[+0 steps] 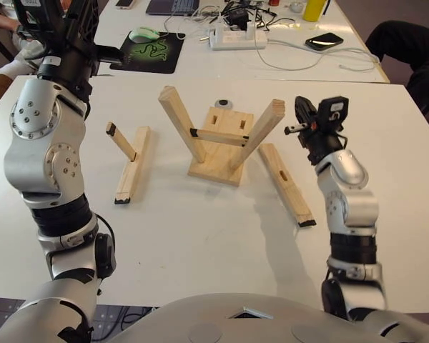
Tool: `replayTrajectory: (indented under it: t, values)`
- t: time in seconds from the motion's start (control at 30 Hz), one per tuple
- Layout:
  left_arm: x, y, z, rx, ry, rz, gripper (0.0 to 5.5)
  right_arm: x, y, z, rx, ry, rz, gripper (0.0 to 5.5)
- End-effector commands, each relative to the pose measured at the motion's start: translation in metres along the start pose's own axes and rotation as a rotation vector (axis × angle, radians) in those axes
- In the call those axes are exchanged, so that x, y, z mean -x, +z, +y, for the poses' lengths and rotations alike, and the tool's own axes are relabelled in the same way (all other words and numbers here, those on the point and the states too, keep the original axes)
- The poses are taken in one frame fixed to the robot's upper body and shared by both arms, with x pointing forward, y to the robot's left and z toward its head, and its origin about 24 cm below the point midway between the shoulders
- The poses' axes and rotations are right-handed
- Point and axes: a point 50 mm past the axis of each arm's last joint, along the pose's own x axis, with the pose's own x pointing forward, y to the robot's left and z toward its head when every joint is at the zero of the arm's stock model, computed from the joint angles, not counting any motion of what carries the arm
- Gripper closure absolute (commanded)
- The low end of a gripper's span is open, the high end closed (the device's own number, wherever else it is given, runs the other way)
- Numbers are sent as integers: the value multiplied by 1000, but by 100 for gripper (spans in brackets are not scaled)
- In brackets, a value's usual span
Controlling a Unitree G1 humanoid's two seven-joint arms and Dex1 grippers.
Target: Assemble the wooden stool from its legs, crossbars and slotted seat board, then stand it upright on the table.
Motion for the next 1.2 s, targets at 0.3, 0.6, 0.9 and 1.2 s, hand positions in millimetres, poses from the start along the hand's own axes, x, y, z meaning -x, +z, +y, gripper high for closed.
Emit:
replayTrajectory:
  t: [0.3,0.6,0.9,1.2]
  values:
    - [15,25,6,9,70,-71,546,-4,-14,6,274,572,326,550]
    - [15,40,1,0,70,-112,546,32,2,89,193,851,295,550]
    - [20,49,2,-2,109,-143,546,20,29,127,136,922,200,550]
    - [25,48,6,-4,153,-142,546,-26,21,34,531,658,296,550]
